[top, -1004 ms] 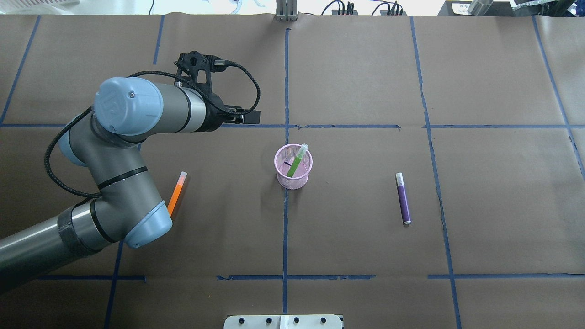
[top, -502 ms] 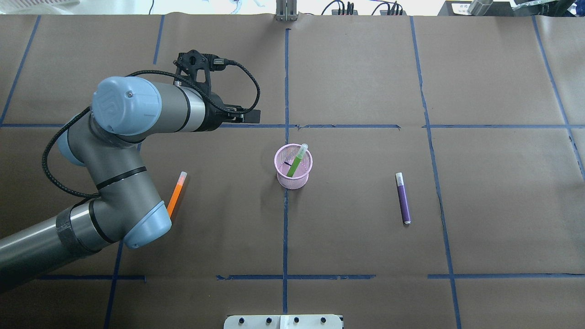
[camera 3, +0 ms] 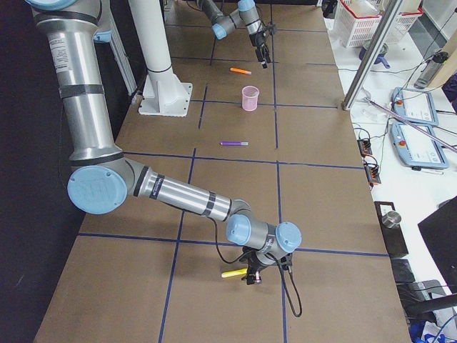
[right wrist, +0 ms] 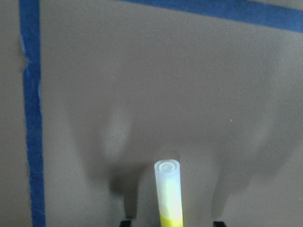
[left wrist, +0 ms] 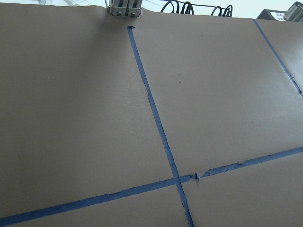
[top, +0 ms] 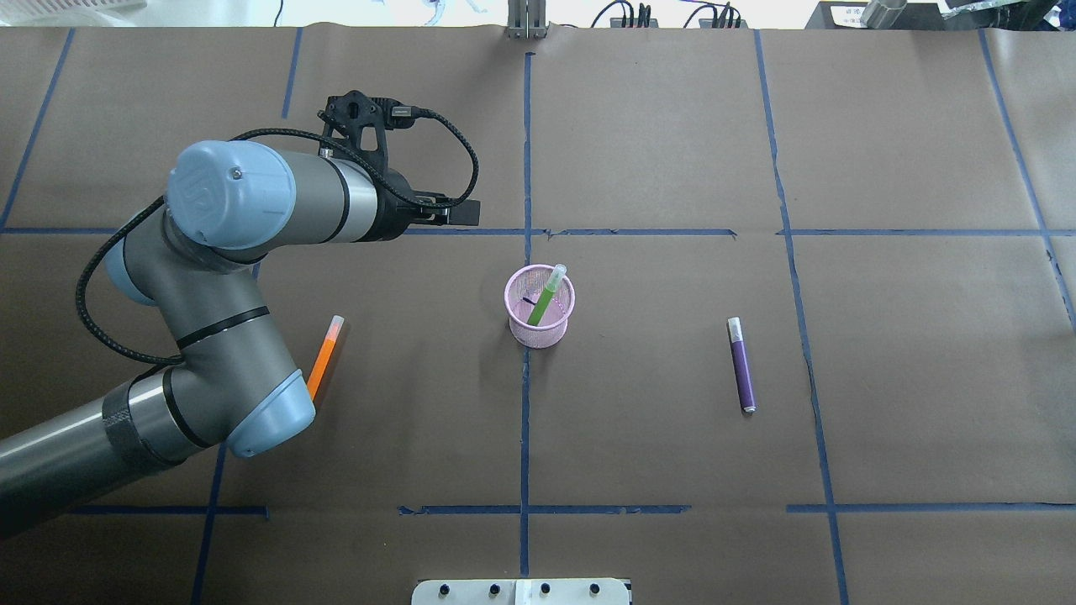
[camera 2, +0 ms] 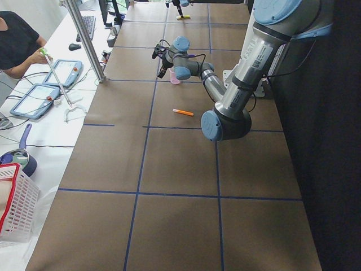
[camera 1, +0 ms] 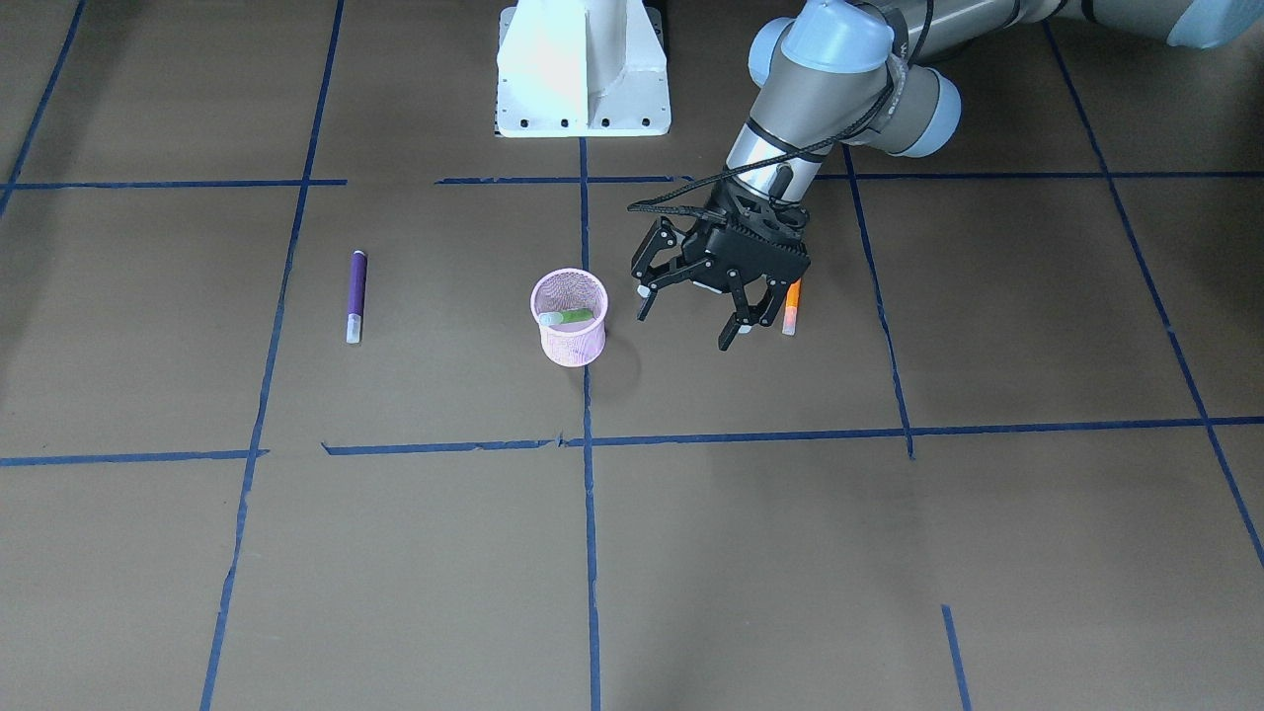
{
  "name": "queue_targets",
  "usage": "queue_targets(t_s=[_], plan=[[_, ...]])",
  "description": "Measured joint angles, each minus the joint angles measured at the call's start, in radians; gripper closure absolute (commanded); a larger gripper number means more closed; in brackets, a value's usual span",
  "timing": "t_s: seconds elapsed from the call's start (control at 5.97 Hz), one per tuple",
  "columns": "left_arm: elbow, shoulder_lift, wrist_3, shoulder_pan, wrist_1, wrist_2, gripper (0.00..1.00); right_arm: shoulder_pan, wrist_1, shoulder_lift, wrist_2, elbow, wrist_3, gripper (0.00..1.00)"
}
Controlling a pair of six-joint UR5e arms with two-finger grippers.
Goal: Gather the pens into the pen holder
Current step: 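Grasp the yellow marker with the right gripper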
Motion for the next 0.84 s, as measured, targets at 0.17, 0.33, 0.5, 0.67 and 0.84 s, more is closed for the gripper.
queue_targets(t_s=[0.17, 0.33, 0.5, 0.67, 0.84], plan=[[-0.004, 0.001, -0.003, 0.0, -0.001, 0.0, 0.0, 0.001, 0.001, 0.008, 0.001, -0.011, 0.001, 0.58], [-0.008, 0.003, -0.004, 0.0, -0.002, 0.0, 0.0, 0.001, 0.001, 0.01, 0.001, -0.014, 0.002, 0.58], [-0.015, 0.005, -0.004, 0.0, -0.003, 0.0, 0.0, 0.001, 0.001, 0.009, 0.001, -0.016, 0.002, 0.58], [-0.021, 0.005, -0.004, 0.0, -0.003, 0.001, 0.0, 0.001, 0.002, 0.009, 0.001, -0.018, 0.002, 0.57], [-0.026, 0.006, -0.004, 0.0, -0.003, 0.001, 0.0, 0.001, 0.002, 0.008, 0.001, -0.019, 0.002, 0.56]])
